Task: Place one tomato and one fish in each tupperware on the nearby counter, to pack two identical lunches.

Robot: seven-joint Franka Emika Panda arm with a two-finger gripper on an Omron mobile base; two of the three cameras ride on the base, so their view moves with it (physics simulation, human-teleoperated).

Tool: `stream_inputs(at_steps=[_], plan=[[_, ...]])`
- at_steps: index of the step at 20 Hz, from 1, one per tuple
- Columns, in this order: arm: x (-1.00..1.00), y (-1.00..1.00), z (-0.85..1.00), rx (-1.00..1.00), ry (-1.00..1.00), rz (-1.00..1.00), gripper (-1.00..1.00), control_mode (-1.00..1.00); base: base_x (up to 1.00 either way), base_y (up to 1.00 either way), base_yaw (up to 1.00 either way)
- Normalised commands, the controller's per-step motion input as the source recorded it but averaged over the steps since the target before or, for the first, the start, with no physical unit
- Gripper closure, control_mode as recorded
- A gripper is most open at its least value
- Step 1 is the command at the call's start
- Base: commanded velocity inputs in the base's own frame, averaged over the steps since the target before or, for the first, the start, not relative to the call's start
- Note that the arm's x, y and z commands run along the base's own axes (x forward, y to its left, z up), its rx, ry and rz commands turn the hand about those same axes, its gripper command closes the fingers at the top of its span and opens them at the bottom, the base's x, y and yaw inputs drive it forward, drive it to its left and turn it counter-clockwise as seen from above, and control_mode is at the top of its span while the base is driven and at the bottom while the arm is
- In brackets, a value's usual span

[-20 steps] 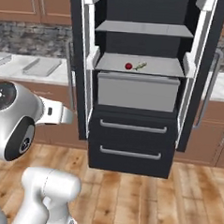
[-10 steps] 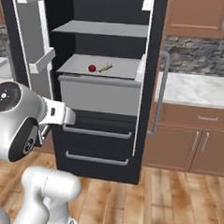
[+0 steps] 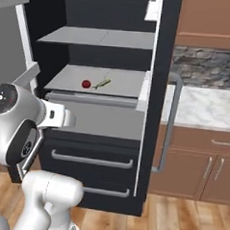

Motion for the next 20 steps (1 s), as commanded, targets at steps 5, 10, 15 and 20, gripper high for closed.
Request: stream_inputs(at_steps=[5, 10, 15, 20], plan=[[0.00, 0.00, 0.00, 0.00, 0.00, 0.00, -1.00, 1.00, 1.00, 0.25, 0.00], [0.00, 0.00, 0.00, 0.00, 0.00, 0.00, -1.00, 1.00, 1.00, 0.34, 0.00], [0.00, 0.00, 0.00, 0.00, 0.00, 0.00, -1.00, 1.00, 0.94, 0.31, 0.00], [0.21, 0.13, -0.18, 0.00, 0.05, 0.00, -1.00, -1.00, 0.23, 0.11, 0.00]])
